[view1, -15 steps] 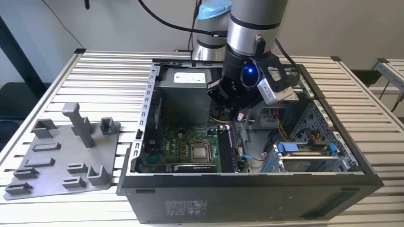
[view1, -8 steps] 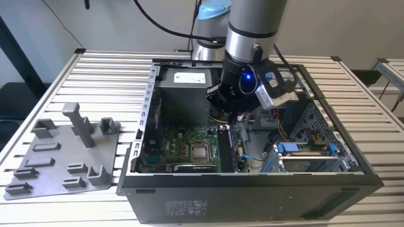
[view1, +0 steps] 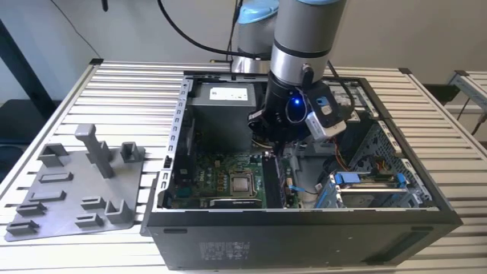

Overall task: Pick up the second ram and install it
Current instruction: 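Insert the second ram into the second slot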

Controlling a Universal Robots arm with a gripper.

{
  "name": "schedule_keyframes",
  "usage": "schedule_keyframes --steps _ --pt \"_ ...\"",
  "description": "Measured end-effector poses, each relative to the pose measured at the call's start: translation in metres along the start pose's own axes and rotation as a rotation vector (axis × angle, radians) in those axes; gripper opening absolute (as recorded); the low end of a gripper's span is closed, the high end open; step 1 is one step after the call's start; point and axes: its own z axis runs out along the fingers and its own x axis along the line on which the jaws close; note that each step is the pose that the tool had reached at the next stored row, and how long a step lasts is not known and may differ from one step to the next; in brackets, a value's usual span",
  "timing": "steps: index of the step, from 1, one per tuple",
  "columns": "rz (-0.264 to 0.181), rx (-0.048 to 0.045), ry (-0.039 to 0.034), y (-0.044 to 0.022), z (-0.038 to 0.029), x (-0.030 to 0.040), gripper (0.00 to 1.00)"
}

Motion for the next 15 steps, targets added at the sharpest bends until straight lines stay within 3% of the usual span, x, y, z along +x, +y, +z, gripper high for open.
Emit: schedule_keyframes --steps 15 --pt "0.008 0.0003 -0.0001 -0.0008 0.0271 0.0084 0.15"
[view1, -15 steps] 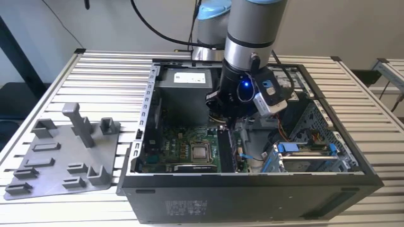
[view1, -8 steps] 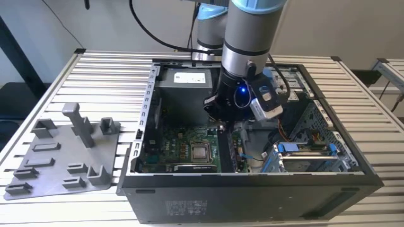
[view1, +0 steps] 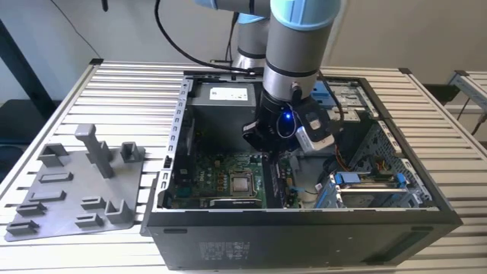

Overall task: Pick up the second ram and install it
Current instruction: 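Insert the second ram into the second slot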

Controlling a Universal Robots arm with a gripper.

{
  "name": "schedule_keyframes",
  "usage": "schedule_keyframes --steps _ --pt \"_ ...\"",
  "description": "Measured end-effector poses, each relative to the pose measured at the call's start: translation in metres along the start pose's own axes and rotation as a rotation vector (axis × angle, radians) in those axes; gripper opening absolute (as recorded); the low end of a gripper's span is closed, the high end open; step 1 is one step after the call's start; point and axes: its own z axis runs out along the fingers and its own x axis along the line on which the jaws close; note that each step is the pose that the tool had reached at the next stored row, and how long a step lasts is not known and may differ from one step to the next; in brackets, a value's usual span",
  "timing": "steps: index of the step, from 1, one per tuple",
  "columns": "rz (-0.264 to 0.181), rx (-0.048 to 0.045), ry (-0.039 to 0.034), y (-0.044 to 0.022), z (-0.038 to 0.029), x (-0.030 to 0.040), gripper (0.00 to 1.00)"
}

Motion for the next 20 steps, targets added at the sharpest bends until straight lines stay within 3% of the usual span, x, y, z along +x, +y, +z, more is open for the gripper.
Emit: schedule_keyframes --steps 12,20 --pt "0.020 -0.0010 -0.0004 -0.0053 0.0206 0.0024 0.15" --pt "0.020 -0.0007 0.0008 -0.0053 0.0236 -0.0001 0.15"
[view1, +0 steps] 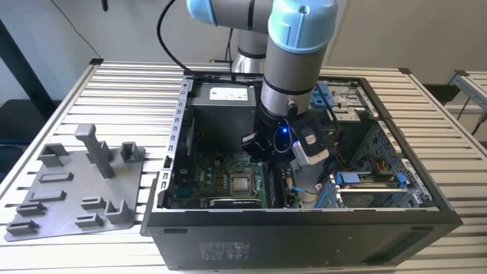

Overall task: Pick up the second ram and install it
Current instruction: 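Insert the second ram into the second slot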

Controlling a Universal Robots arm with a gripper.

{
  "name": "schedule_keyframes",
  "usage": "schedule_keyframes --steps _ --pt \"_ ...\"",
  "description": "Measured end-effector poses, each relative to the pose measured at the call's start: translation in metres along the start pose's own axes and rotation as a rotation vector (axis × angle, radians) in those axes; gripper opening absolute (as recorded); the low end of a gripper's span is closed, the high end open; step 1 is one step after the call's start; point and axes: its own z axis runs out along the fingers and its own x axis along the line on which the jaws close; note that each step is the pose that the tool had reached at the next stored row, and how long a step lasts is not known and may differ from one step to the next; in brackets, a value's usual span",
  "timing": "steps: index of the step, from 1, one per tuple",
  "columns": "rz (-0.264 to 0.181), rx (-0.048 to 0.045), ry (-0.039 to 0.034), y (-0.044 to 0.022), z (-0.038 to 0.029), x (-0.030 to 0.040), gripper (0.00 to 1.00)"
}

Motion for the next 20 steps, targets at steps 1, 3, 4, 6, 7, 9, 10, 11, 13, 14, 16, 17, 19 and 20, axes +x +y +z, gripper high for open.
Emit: schedule_keyframes --steps 1,3,4,6,7,9,10,11,13,14,16,17,19,20 --pt "0.000 -0.0002 0.0000 0.0000 0.0001 0.0000 0.15" --pt "0.000 -0.0004 -0.0001 0.0000 0.0005 -0.0002 0.15" --pt "0.000 -0.0008 -0.0003 0.0001 0.0012 -0.0003 0.15" --pt "0.000 -0.0001 -0.0001 0.0000 0.0015 -0.0004 0.15" --pt "0.000 0.0000 0.0000 0.0000 0.0017 -0.0004 0.15" --pt "0.000 -0.0002 -0.0001 0.0004 0.0026 -0.0004 0.15" --pt "0.000 -0.0003 -0.0001 0.0005 0.0032 -0.0004 0.15" --pt "0.000 -0.0003 -0.0001 0.0006 0.0039 -0.0004 0.15" --pt "0.000 -0.0002 -0.0001 0.0009 0.0051 -0.0004 0.15" --pt "0.000 -0.0001 0.0000 0.0011 0.0057 -0.0004 0.15" --pt "0.000 -0.0001 -0.0001 0.0018 0.0065 -0.0004 0.15" --pt "0.000 -0.0002 -0.0001 0.0021 0.0071 -0.0004 0.15" --pt "0.000 0.0000 0.0000 0.0026 0.0080 -0.0005 0.15" --pt "0.000 -0.0001 0.0000 0.0027 0.0082 -0.0005 0.15"
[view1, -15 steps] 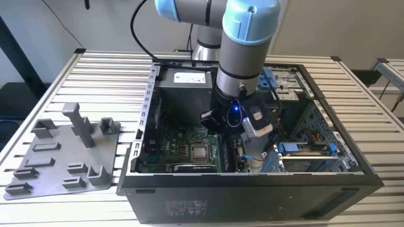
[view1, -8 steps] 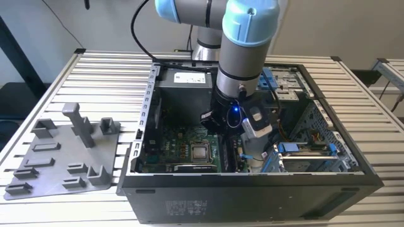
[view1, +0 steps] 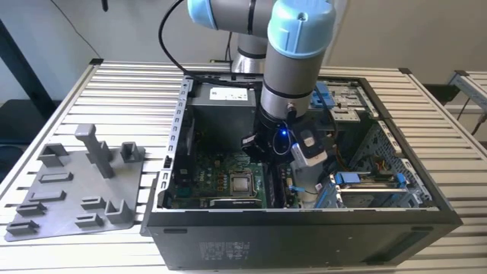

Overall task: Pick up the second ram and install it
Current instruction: 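Insert the second ram into the second slot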

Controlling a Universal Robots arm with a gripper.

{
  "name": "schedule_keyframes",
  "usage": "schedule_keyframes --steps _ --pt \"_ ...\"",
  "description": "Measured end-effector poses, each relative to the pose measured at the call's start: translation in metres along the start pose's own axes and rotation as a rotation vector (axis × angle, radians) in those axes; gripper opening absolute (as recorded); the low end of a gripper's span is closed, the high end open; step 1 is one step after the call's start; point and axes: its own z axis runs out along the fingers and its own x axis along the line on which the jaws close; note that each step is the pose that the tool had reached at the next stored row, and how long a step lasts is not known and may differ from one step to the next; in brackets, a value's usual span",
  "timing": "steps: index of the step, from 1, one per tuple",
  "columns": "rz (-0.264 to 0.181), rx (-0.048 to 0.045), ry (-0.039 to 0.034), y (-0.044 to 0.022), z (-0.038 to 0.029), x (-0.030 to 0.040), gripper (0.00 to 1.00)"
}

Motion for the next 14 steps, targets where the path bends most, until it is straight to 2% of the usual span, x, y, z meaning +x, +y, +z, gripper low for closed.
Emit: schedule_keyframes --steps 8,14 --pt "0.000 -0.0009 -0.0005 0.0002 0.0027 -0.0004 0.15" --pt "0.000 0.0000 -0.0001 0.0002 0.0024 -0.0008 0.15"
